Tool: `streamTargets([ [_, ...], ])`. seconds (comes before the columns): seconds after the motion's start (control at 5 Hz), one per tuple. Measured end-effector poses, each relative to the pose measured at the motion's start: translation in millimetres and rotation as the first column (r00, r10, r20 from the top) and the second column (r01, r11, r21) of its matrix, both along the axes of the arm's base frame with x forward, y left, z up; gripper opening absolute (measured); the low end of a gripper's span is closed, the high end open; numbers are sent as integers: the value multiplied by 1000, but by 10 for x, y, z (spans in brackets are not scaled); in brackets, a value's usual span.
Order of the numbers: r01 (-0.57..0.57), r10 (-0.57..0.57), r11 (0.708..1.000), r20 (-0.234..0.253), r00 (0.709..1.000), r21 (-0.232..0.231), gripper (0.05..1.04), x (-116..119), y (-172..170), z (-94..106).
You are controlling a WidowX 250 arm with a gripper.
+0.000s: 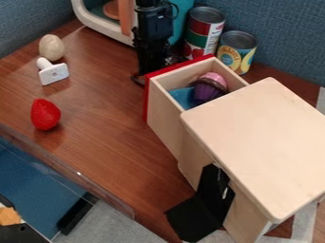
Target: Open the deck
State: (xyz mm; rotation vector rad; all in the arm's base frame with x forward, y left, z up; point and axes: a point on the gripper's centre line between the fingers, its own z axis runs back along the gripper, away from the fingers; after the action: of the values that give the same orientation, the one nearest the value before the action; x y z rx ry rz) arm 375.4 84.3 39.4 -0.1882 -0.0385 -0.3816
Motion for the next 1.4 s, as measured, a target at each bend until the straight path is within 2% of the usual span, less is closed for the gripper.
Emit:
streamTargets([
  [0.2, 11, -11, 1000, -2, 1000, 1, 704, -7, 2, 6],
  [0.4, 28, -27, 999, 19, 999, -28, 972, -45, -65, 133],
  [0.6, 59, -57, 997, 54, 997, -43, 1003, -110, -112, 362],
  [0.8, 93, -91, 996, 94, 991, -19, 1000, -281, -146, 636],
  [1.0, 153, -162, 985, 127, 979, 77, 1000, -479, -311, 897],
  [1.2, 269, -293, 946, 126, 948, 181, 1000, -745, -776, 1131],
  [1.4, 306, -324, 935, 76, 943, 180, 1000, -914, -1006, 1201],
])
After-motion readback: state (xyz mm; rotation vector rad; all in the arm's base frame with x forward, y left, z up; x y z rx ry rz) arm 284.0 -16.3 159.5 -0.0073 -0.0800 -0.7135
